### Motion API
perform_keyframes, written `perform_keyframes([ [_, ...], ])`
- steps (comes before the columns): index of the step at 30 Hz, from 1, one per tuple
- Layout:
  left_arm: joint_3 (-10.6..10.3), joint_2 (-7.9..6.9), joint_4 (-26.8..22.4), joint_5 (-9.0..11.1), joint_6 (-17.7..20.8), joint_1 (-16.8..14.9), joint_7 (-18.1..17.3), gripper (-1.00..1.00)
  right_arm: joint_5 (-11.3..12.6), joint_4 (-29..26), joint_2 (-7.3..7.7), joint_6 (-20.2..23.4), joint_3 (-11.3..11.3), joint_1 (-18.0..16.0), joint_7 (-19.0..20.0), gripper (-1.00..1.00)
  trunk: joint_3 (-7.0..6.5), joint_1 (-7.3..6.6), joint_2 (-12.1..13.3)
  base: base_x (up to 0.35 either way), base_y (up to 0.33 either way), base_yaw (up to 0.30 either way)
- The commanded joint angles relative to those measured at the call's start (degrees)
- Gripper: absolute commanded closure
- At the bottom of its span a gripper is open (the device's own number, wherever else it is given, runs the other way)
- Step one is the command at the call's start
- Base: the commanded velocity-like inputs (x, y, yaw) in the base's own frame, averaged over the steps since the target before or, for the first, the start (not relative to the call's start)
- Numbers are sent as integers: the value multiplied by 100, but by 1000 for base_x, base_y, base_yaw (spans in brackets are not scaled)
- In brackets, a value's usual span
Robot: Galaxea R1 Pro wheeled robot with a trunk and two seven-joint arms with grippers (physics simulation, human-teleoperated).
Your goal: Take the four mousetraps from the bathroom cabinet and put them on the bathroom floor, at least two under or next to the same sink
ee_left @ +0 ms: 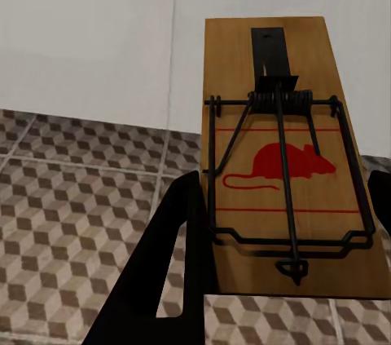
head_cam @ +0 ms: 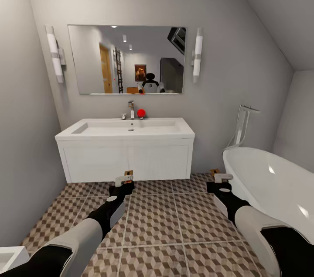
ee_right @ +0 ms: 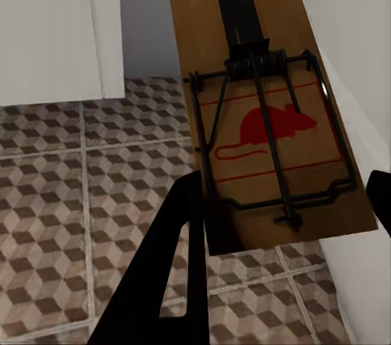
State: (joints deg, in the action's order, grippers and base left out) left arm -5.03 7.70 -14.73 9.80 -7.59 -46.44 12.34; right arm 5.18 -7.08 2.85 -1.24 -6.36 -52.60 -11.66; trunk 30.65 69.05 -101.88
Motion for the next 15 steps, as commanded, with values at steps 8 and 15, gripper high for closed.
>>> perform_keyframes([
  [8, -54, -5, 5, 54, -25, -5, 52, 100, 43, 62, 19, -23, -58, -5, 134, 100, 150, 176, -326, 0, 0, 0],
  [15, -57, 0, 2, 54, -51, -5, 57, 100, -40, 190, 15, -31, -66, -5, 176, 100, 276, 329, -606, 0, 0, 0],
])
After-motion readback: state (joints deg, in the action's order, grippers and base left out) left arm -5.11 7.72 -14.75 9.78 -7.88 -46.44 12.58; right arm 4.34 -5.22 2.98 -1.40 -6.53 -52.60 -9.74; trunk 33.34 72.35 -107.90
